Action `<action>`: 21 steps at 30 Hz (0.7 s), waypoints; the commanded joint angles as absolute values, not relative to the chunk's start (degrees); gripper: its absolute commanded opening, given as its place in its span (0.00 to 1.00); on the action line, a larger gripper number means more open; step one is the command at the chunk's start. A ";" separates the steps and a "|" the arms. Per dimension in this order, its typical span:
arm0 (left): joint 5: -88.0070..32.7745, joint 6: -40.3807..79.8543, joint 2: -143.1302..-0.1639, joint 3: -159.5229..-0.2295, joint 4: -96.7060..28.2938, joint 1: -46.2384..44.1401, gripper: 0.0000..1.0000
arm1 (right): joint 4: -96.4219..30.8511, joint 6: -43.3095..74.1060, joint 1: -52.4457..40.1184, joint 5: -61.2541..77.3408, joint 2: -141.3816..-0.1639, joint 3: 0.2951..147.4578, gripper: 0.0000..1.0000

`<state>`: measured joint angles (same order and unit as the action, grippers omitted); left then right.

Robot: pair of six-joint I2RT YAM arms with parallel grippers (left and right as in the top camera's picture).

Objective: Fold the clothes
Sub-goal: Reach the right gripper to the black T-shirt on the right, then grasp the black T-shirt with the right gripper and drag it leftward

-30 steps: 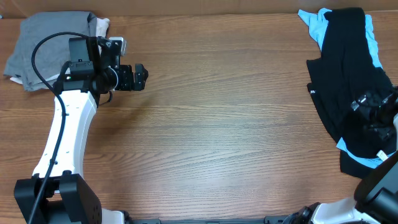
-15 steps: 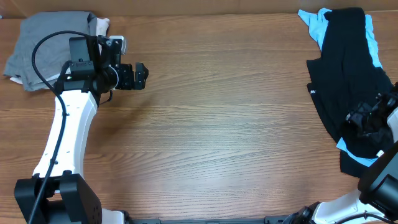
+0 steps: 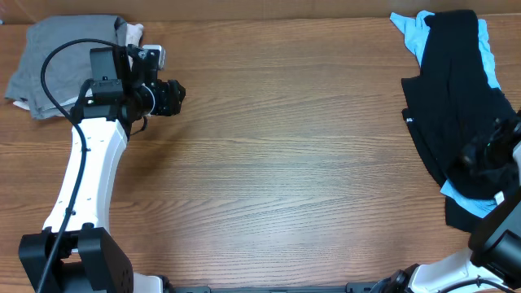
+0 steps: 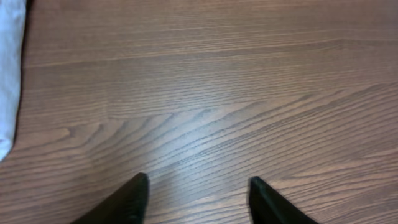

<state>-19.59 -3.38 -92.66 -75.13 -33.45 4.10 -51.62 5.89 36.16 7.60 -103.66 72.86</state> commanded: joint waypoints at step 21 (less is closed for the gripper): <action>-16.12 -1.06 -92.14 -86.13 -33.63 10.48 0.52 | -46.37 14.90 -28.40 12.23 -93.32 84.33 0.04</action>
